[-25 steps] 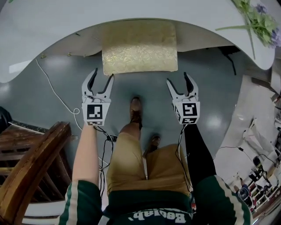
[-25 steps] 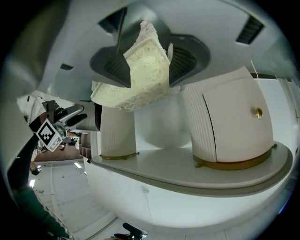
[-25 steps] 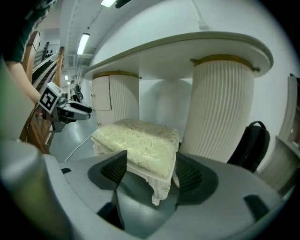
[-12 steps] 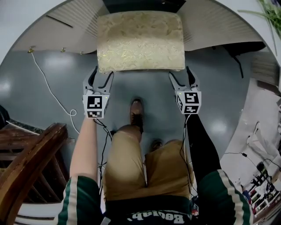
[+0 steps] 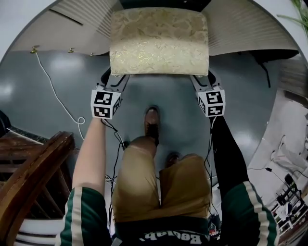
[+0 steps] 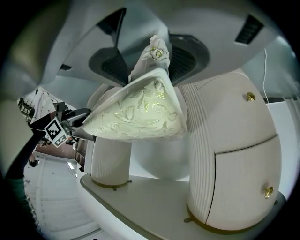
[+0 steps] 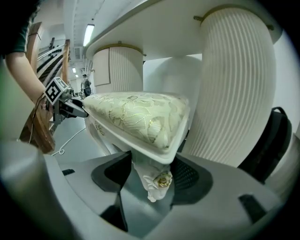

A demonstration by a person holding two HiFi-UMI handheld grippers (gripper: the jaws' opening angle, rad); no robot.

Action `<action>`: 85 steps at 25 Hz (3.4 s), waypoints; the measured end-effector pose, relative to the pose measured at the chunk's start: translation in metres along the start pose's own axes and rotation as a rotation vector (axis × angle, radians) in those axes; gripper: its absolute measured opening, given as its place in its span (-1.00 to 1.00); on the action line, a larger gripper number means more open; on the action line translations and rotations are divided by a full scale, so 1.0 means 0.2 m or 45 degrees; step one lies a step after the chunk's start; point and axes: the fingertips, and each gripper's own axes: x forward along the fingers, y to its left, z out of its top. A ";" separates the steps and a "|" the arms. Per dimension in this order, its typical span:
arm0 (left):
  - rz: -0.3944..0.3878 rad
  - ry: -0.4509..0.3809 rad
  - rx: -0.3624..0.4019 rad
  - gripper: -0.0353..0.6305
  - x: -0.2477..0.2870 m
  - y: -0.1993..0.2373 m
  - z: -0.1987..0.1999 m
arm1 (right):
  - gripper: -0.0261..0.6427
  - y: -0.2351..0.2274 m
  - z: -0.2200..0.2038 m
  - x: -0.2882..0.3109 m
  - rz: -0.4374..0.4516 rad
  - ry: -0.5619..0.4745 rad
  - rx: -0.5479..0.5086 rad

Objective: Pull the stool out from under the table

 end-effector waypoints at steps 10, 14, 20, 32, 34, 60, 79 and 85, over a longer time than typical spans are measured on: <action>-0.008 0.143 -0.015 -0.04 -0.26 -0.17 -0.22 | -0.11 0.21 -0.20 -0.24 0.026 0.136 0.020; -0.017 0.218 -0.019 -0.06 -0.39 -0.27 -0.35 | -0.11 0.31 -0.32 -0.37 0.048 0.205 0.024; -0.014 0.291 -0.033 -0.07 -0.60 -0.43 -0.50 | -0.11 0.45 -0.46 -0.56 0.060 0.262 0.032; -0.008 0.411 -0.054 -0.07 -1.03 -0.70 -0.84 | -0.11 0.81 -0.77 -0.96 0.071 0.365 0.095; -0.006 0.435 -0.057 -0.07 -1.09 -0.74 -0.89 | -0.11 0.85 -0.82 -1.02 0.058 0.385 0.103; 0.138 0.299 0.099 -0.06 -1.99 -1.16 -0.25 | 0.01 0.76 -0.11 -2.08 0.012 0.166 0.049; 0.201 -0.438 0.264 -0.06 -2.86 -1.64 1.51 | -0.02 0.94 1.22 -2.94 0.075 -0.495 -0.048; 0.170 -0.572 0.316 -0.06 -2.95 -1.58 1.72 | -0.04 1.03 1.44 -3.01 0.039 -0.590 -0.063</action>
